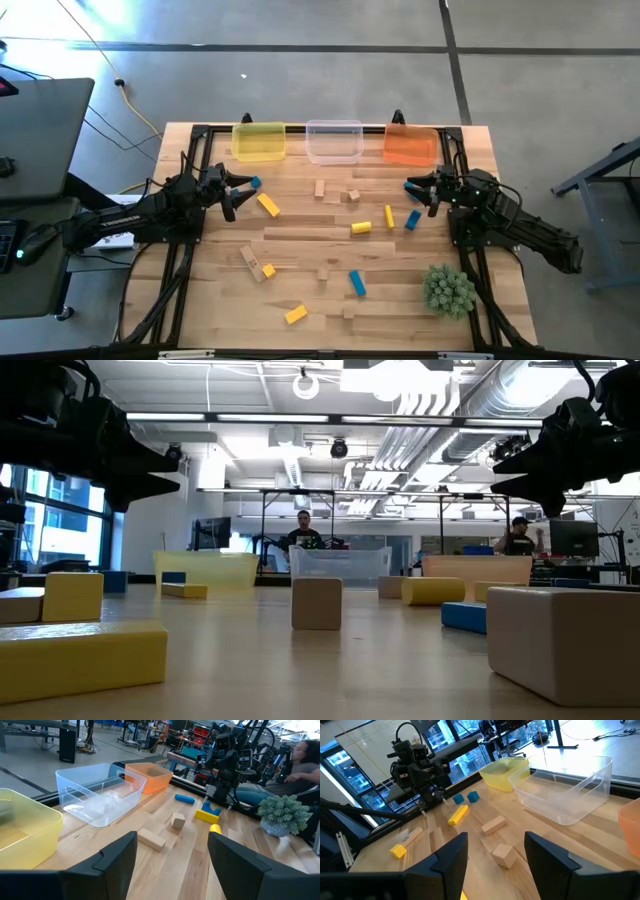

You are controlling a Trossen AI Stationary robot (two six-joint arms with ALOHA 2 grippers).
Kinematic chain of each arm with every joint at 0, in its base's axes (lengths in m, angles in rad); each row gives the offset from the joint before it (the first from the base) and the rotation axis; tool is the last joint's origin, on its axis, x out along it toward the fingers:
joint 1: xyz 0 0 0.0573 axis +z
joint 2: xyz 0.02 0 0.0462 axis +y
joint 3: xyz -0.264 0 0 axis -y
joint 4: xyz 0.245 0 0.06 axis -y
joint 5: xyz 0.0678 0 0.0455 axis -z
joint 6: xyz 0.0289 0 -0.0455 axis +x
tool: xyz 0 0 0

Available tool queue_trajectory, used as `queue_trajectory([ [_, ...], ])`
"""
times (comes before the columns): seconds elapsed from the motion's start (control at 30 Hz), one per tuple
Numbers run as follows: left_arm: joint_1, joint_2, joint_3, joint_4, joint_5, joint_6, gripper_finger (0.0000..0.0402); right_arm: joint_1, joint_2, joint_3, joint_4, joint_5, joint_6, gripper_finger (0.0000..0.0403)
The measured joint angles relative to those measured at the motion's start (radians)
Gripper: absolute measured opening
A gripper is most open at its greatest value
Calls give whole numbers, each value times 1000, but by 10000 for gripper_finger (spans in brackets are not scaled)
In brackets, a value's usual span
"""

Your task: Sort & place blocks by color

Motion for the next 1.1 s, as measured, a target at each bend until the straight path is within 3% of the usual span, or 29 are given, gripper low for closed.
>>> queue_trajectory([
  [0.63,0,0,0,0,0,-6,234,0,0,0,0,0,0,183],
  [1.1,1,0,0,124,-51,-428,234,0,0,0,0,0,0,183],
])
